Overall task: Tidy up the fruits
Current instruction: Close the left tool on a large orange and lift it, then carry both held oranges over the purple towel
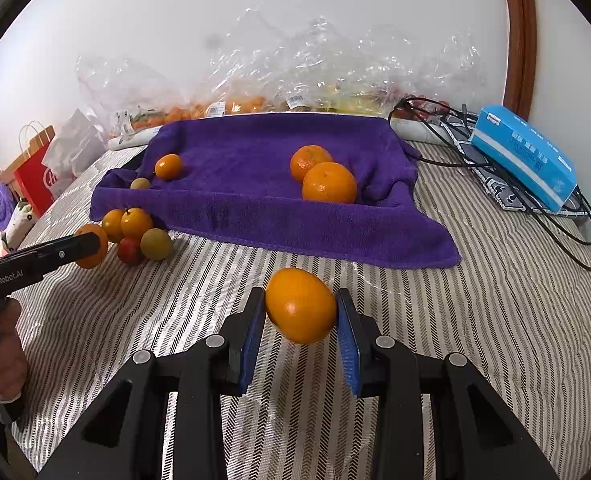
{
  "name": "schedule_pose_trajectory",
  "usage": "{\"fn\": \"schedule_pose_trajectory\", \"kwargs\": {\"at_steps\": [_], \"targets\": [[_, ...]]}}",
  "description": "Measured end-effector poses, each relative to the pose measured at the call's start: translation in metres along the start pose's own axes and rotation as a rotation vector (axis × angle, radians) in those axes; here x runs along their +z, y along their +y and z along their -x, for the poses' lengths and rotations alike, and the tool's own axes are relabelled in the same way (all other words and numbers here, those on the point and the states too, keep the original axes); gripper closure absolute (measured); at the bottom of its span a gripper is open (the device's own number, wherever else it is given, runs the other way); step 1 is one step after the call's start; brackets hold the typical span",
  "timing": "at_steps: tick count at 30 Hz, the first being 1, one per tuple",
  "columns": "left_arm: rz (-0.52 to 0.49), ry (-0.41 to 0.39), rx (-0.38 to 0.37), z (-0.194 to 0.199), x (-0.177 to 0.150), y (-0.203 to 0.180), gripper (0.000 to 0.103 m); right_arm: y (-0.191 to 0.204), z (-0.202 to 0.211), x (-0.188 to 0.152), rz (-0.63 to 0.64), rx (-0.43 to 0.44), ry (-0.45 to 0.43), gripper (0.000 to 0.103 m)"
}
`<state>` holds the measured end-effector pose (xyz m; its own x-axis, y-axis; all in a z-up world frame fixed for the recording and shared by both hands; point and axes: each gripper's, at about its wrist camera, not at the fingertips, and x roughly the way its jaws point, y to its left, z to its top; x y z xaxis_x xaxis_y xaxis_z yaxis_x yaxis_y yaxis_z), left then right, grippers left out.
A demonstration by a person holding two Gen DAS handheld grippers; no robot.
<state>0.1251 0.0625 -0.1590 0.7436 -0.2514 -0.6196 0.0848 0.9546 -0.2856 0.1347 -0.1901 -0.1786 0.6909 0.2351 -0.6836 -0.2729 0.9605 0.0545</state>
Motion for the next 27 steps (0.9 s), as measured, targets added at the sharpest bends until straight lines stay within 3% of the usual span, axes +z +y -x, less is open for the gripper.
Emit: {"fn": "schedule_pose_trajectory", "kwargs": {"at_steps": [14,17,27], "targets": [[0.011,-0.058,-0.019,0.010,0.002,0.000,0.064,0.000,0.010,0.000,-0.015,0.016,-0.051,0.068],[0.034,-0.056,-0.026,0.012,0.005,0.004,0.064,-0.002,0.018,0.002,-0.051,0.074,-0.086,0.068],[0.073,-0.081,-0.017,0.023,0.040,0.006,0.064,0.007,0.036,0.058,0.017,0.057,-0.192,0.068]]}}
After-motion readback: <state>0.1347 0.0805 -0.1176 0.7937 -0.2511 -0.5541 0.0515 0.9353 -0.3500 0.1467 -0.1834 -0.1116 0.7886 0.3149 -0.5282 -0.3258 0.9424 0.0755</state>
